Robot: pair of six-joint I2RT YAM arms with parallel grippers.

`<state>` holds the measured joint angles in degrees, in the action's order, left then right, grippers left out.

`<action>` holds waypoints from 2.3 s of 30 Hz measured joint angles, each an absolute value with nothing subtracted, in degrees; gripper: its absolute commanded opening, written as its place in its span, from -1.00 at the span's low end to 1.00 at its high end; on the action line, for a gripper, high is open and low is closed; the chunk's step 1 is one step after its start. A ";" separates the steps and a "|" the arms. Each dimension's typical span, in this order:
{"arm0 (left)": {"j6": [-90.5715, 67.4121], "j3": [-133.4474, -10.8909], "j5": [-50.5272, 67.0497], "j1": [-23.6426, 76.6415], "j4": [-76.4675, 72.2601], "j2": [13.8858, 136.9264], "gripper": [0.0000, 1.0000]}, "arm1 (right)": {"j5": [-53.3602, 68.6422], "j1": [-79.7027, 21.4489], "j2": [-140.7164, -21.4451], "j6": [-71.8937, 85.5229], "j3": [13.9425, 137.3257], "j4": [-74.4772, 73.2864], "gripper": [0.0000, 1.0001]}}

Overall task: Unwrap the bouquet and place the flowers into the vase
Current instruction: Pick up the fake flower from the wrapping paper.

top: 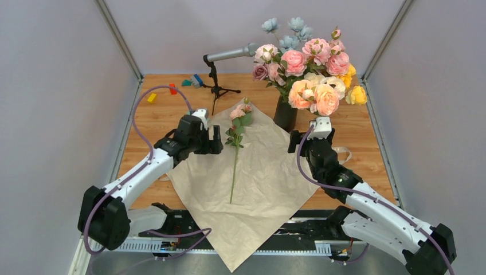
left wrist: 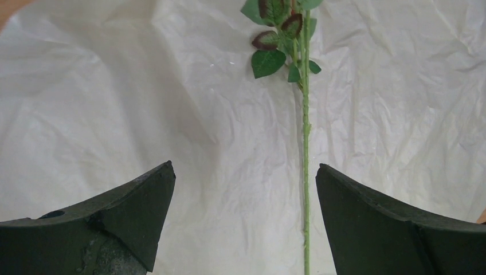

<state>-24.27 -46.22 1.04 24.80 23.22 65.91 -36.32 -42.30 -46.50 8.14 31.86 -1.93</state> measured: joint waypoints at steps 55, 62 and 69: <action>-27.16 -63.22 -17.72 45.39 18.55 104.29 -0.47 | -30.35 -36.29 -35.44 17.28 26.98 -10.68 0.80; -27.42 -63.22 -17.54 45.41 18.24 104.42 -0.67 | -30.37 -36.29 -35.07 17.56 26.92 -11.29 0.80; -28.29 -63.16 -17.08 45.39 17.93 104.44 -1.00 | -30.44 -36.29 -33.36 17.52 26.92 -12.27 0.80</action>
<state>-28.29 -63.16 -17.08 45.39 17.93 104.44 -30.44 -36.29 -33.36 17.52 26.92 -12.27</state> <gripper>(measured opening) 0.039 0.901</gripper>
